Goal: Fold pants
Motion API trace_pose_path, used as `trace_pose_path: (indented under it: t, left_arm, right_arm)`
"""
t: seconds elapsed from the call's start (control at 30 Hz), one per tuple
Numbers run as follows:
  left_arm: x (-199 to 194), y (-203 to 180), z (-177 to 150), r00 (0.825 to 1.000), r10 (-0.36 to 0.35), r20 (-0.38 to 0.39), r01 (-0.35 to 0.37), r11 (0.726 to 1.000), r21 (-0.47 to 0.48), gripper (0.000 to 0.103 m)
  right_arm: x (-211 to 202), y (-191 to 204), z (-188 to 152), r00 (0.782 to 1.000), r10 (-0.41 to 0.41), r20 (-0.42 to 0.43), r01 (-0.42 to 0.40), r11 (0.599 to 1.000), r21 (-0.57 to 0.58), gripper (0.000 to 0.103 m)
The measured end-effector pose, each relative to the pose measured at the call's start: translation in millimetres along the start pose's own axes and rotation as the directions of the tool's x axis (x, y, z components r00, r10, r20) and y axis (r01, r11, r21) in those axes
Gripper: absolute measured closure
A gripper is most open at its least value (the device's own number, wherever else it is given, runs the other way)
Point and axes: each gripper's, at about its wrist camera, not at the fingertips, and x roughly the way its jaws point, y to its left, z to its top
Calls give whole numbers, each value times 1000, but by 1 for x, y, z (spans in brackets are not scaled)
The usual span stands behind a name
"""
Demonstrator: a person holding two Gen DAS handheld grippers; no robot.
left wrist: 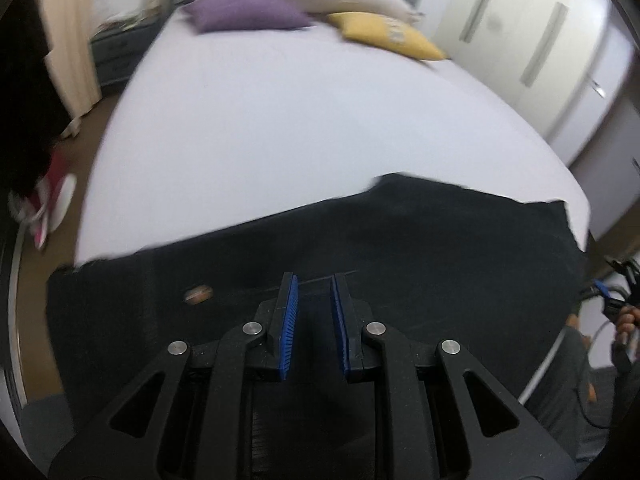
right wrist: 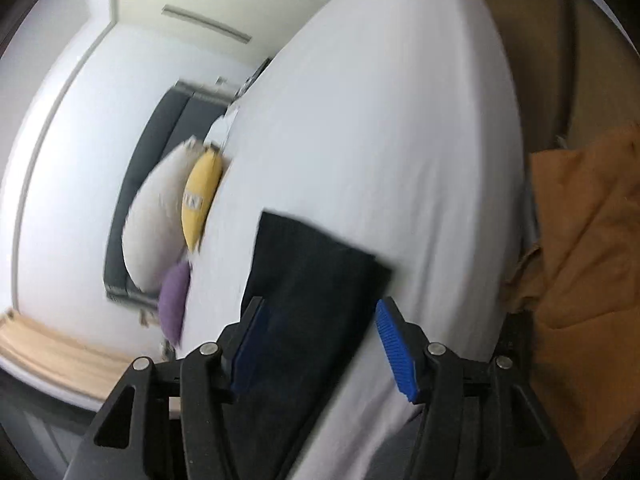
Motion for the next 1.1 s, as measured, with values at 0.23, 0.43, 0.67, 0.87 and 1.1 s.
trace_pose_path:
  t: [0.23,0.43,0.67,0.87,1.1]
  left_arm:
    - [45,-76,8,990,-105,-96,115,988,103,87]
    - [89,-109,5,976,-113,-187,140,980,140,87]
    - [103,-108,0,972,-122,-202,148,982,121,87]
    - [105,-110,-4,972,-128,-195,153,981,116,87]
    - [96,-99,-9,972,-127,-198,151,982,115,87]
  right_arm:
    - [34,-34,6,993,103,-54,-96,988,120,43]
    - [41,-47,-5,983,167,-76,-151,972,178,41]
    - [36,-46,-3,953,296,-71,-277,940,197,45]
    - [51,-52,-4,920,388,-54,-362,895,261,45]
    - [72,-42,1,917,396,-53,-370,891,263,67]
